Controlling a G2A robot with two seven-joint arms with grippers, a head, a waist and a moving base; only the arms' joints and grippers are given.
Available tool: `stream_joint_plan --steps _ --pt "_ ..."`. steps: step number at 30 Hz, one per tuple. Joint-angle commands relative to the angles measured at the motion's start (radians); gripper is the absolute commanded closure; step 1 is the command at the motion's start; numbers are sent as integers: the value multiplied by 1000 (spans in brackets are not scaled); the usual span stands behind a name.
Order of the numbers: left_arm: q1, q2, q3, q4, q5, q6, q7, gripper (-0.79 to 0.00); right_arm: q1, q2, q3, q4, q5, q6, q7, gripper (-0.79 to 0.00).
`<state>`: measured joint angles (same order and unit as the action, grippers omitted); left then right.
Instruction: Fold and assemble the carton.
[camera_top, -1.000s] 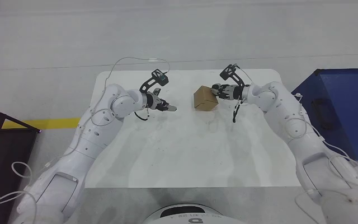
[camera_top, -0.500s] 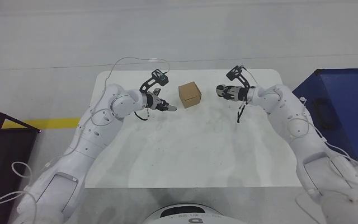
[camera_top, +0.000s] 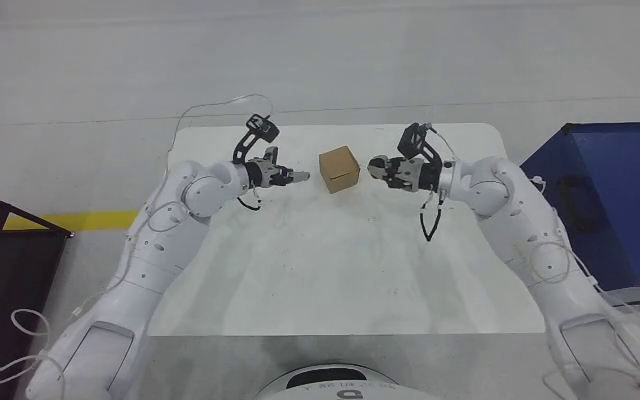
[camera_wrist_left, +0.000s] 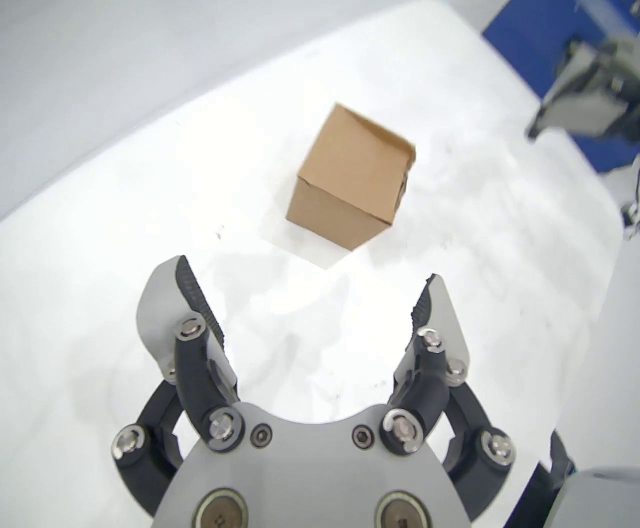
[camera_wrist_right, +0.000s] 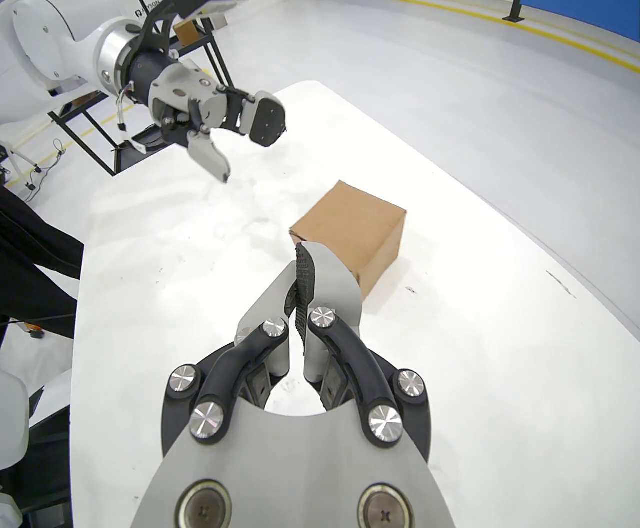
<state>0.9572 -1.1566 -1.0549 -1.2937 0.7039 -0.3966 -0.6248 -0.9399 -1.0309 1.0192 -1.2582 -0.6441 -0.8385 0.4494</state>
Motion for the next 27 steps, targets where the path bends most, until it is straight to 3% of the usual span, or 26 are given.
stream_joint_plan --steps 1,5,9,27 --pt "47 9 -39 -13 5 25 56 -785 19 -9 -21 -30 -13 65 7 0" --pt "106 15 -66 -35 9 57 108 -785 70 -37 -70 -24 -70 221 -46 0" --pt "138 16 -70 -32 2 52 132 -785 124 -66 -137 32 -110 302 -25 0" --pt "145 16 -72 -26 -6 50 134 -785 266 -175 -313 294 -147 351 17 0"
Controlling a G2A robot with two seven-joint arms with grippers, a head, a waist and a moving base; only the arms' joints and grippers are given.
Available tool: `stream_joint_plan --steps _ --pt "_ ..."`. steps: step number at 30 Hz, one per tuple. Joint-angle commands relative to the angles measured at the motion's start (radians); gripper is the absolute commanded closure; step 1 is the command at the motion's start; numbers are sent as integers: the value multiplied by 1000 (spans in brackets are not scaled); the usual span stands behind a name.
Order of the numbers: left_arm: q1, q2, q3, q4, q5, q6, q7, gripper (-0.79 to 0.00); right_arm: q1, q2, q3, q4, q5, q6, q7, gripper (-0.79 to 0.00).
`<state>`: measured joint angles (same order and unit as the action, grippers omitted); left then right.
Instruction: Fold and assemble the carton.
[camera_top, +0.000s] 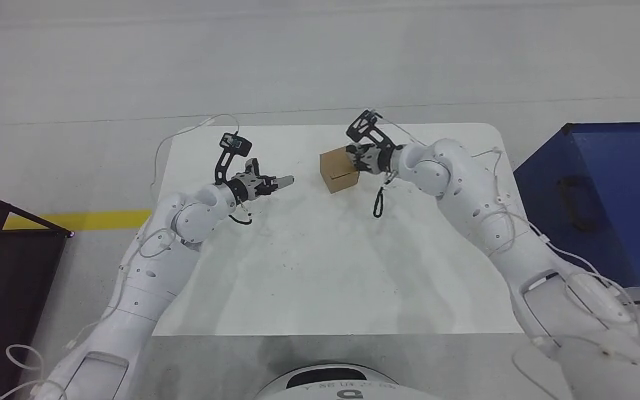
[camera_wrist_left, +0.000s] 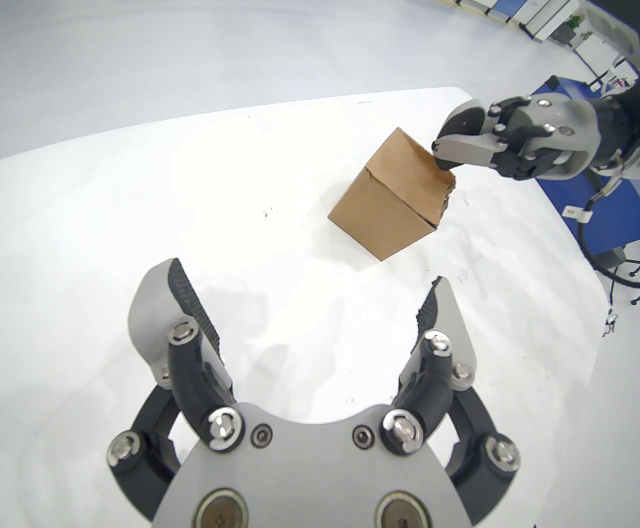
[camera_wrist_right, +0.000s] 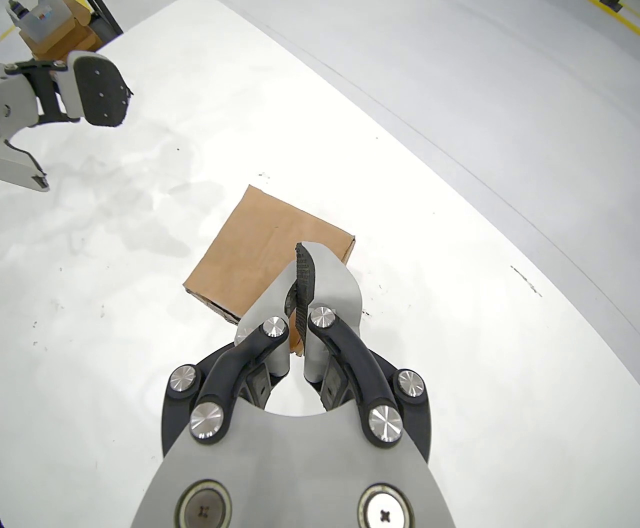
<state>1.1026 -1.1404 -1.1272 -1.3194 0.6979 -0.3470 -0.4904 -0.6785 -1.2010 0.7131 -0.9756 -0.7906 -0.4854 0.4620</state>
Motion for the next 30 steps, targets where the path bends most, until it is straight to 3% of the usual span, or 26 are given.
stream_joint_plan --steps 1,6,11,17,24,27,30 --pt "0 0 0 0 0 0 0 -785 7 -9 -13 23 1 -8 9 0" --pt "0 0 0 0 0 0 0 -785 7 -23 -29 47 11 -64 15 0" --pt "0 0 0 0 0 0 0 -785 -23 -10 -4 -15 -19 -93 -14 0" --pt "0 0 0 0 0 0 0 -785 -144 52 112 -224 -69 -129 -24 0" --pt "0 0 0 0 0 0 0 -785 -301 128 324 -369 58 -268 19 0" --pt "0 0 0 0 0 0 0 -785 -339 146 380 -372 53 -244 48 0" --pt "0 0 0 0 0 0 0 -785 -339 143 362 -347 -7 -131 91 0"
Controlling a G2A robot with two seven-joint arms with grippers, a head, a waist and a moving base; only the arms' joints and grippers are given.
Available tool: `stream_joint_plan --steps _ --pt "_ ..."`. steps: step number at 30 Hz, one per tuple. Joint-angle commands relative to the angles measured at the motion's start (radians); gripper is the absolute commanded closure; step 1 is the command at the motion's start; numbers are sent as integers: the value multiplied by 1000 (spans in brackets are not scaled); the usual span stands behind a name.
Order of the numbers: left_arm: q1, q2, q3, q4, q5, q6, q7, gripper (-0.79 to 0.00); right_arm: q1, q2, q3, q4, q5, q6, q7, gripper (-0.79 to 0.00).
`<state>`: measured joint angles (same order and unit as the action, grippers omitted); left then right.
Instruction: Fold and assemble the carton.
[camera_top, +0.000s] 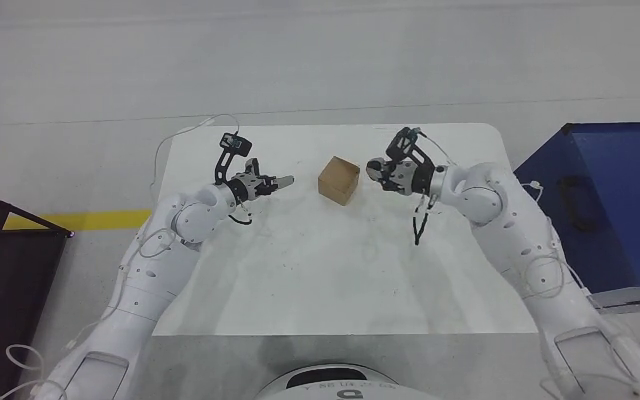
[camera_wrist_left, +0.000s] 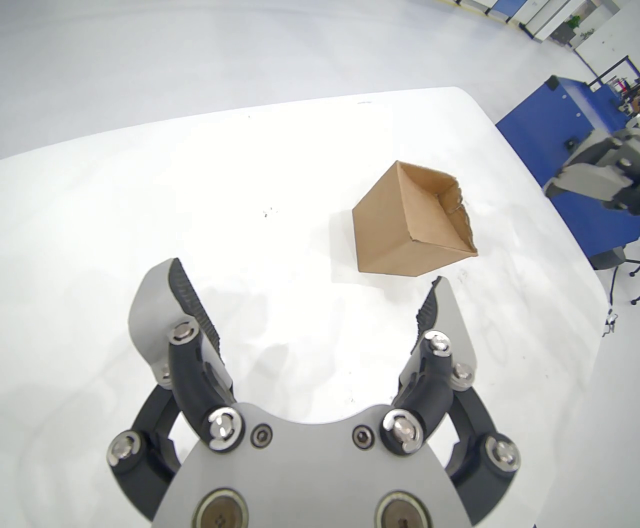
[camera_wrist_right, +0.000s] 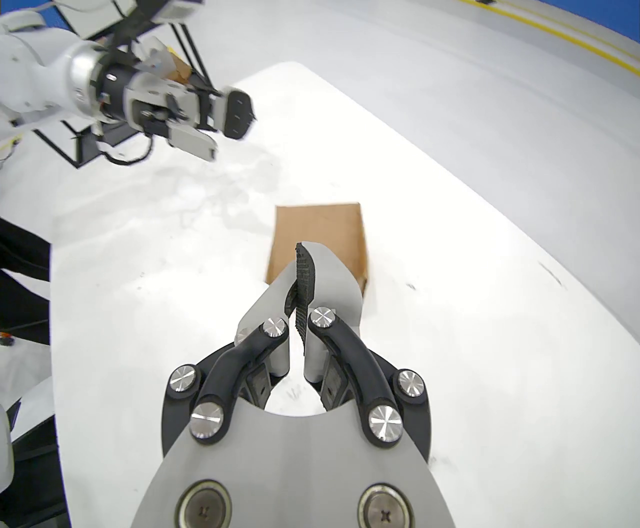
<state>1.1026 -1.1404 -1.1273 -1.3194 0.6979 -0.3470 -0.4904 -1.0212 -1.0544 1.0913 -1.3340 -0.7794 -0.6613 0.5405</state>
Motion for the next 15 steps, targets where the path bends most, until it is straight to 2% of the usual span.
stream_joint_plan --steps 1,5,10,13,15 --pt "0 0 0 0 0 0 0 -785 11 -10 -37 34 -6 55 22 0" --pt "0 0 0 0 0 0 0 -785 85 -45 -138 123 -8 85 42 0" --pt "0 0 0 0 0 0 0 -785 132 -89 -269 131 -49 81 41 0" --pt "0 0 0 0 0 0 0 -785 128 -95 -299 105 -39 -26 42 0" --pt "0 0 0 0 0 0 0 -785 107 -80 -268 76 -34 -105 16 0"
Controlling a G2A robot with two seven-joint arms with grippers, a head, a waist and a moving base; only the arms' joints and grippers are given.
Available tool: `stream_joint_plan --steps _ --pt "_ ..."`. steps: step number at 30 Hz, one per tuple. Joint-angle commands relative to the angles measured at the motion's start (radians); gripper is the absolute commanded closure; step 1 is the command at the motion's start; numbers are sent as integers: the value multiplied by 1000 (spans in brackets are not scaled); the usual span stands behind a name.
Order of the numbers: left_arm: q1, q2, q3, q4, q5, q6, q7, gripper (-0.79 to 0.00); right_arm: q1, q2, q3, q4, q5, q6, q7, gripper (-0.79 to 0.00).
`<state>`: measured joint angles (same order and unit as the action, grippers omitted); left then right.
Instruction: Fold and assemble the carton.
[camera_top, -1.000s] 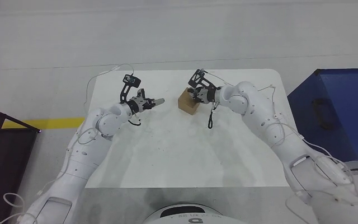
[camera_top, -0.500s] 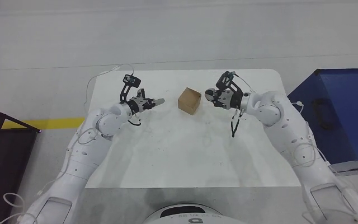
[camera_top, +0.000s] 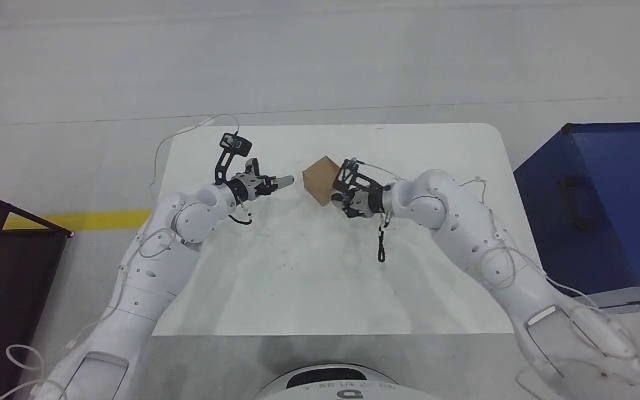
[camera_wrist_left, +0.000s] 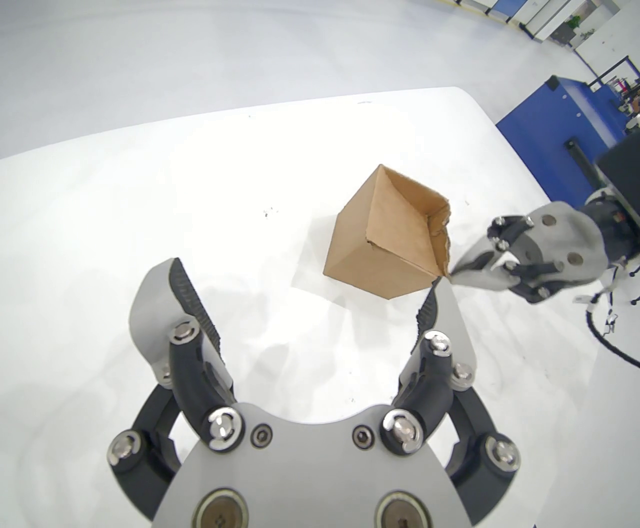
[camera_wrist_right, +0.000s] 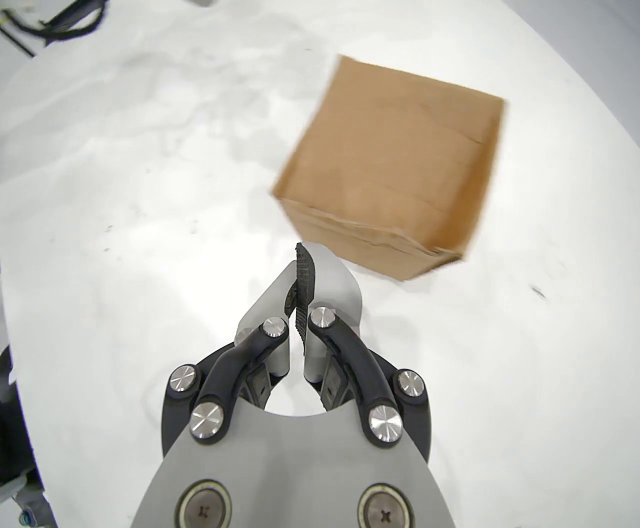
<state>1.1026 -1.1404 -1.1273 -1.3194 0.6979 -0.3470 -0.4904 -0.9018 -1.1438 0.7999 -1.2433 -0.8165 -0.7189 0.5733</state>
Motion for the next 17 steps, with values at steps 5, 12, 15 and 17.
stream_joint_plan --steps 5,12,15,17 --pt "0 0 0 0 0 0 0 -785 -154 101 281 -116 -9 -277 -106 0" --pt "0 0 0 0 0 0 0 -784 -393 200 590 -312 -74 -294 -162 -24" --pt "0 0 0 0 0 0 0 -784 -386 197 627 -306 -72 -293 -161 -212" --pt "0 0 0 0 0 0 0 -785 -372 196 573 -305 -72 -293 -160 -349"
